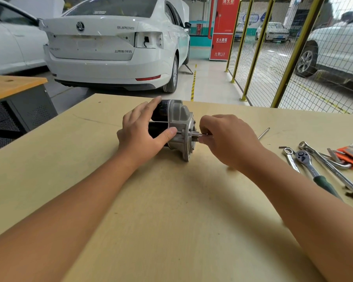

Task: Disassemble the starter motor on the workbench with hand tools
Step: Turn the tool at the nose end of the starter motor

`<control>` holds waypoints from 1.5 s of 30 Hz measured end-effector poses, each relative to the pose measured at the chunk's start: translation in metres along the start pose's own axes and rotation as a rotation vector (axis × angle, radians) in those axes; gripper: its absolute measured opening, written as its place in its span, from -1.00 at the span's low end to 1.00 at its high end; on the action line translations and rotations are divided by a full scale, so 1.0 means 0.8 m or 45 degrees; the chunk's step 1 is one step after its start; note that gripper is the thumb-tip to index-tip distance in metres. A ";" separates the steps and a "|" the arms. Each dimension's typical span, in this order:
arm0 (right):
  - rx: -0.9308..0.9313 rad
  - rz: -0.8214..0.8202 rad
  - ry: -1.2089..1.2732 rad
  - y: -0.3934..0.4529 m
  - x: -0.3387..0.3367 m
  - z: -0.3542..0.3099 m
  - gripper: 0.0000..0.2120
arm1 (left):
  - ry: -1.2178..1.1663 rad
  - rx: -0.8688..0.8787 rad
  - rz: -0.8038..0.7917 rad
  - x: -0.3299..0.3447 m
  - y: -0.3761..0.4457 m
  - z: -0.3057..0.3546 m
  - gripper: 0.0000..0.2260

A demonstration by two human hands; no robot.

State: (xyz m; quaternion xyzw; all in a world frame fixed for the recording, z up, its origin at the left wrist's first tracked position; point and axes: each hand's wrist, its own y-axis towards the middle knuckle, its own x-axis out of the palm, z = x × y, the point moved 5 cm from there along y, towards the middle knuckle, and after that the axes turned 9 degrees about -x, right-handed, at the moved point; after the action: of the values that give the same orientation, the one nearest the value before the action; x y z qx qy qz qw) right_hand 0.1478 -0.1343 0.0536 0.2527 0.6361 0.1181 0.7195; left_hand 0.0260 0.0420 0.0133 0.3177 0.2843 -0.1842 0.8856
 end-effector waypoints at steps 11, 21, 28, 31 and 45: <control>-0.051 0.067 0.098 0.000 -0.003 0.003 -0.79 | 0.006 -0.017 0.016 0.002 0.003 -0.002 -0.27; 0.000 0.049 -0.078 0.001 -0.005 0.000 -0.83 | 0.003 -0.018 0.003 0.001 0.003 -0.002 -0.24; -0.091 -0.052 -0.011 0.004 -0.006 -0.008 -0.76 | 0.020 -0.012 0.012 0.002 0.001 -0.001 -0.26; -0.081 -0.062 -0.077 0.003 -0.006 -0.007 -0.78 | 0.027 -0.019 0.009 0.002 0.001 -0.001 -0.25; 0.103 -0.018 0.186 0.000 0.005 0.008 -0.86 | -0.004 -0.014 0.012 0.000 0.001 0.000 -0.21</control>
State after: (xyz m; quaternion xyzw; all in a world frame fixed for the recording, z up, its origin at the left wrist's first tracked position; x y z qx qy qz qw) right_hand 0.1544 -0.1335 0.0509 0.2678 0.6928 0.1055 0.6612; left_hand 0.0259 0.0427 0.0135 0.3140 0.2823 -0.1789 0.8887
